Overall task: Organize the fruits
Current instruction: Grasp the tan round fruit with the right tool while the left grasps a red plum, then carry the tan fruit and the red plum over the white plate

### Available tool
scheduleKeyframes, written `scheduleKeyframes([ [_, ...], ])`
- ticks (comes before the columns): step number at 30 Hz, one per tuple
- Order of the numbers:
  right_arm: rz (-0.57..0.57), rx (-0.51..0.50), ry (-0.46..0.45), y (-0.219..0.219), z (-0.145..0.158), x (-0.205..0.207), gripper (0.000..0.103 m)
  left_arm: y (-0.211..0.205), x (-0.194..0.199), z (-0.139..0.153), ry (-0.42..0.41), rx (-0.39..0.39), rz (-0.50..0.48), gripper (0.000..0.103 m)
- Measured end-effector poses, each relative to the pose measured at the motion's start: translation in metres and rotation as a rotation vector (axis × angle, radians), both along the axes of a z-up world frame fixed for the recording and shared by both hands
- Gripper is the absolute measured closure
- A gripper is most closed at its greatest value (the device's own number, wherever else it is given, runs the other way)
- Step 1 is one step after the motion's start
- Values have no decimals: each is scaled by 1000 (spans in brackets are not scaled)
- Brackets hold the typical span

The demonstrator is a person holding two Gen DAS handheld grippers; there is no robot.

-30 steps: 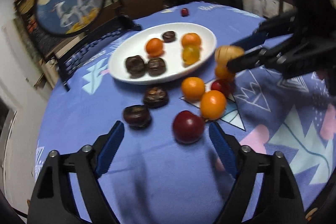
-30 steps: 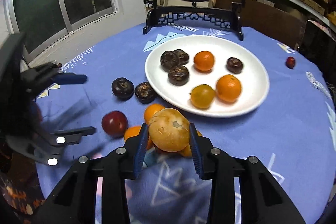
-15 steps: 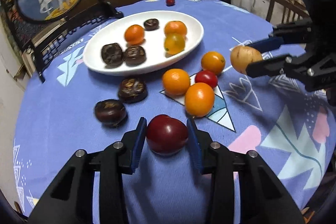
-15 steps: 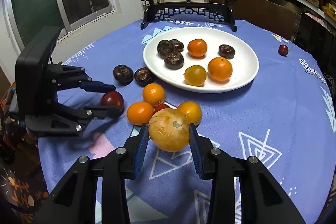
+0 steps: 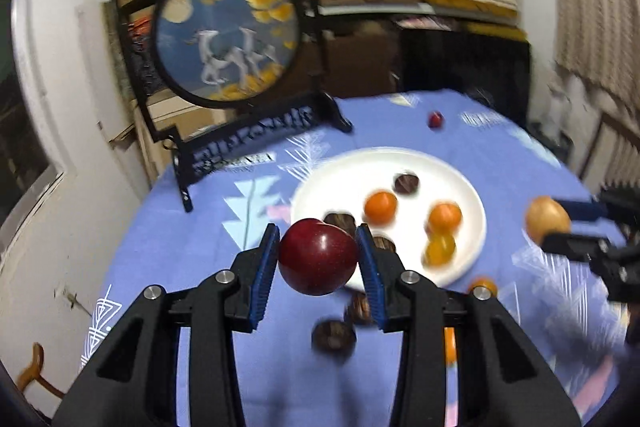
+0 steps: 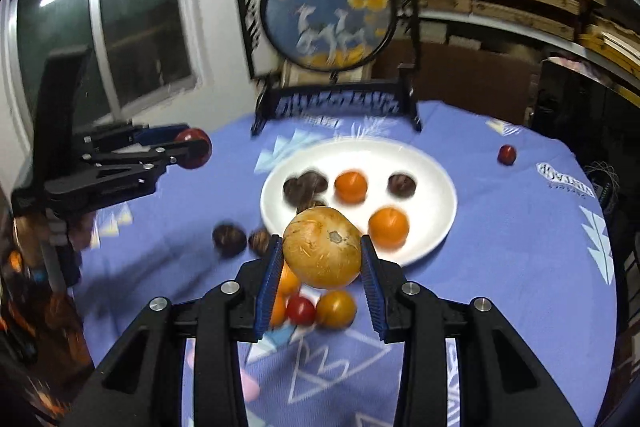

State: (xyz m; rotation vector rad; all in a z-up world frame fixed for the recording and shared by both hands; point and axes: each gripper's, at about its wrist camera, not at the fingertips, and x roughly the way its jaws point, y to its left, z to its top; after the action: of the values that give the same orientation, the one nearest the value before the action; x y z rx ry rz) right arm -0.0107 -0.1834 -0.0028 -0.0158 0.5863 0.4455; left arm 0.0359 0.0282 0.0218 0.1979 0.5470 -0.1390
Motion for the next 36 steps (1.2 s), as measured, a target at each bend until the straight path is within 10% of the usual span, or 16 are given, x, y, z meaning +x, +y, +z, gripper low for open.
scheduleKeyframes([
  [36,-80,49,15,23,-41,101,64,-31,96,-67,70,-40,48,64],
])
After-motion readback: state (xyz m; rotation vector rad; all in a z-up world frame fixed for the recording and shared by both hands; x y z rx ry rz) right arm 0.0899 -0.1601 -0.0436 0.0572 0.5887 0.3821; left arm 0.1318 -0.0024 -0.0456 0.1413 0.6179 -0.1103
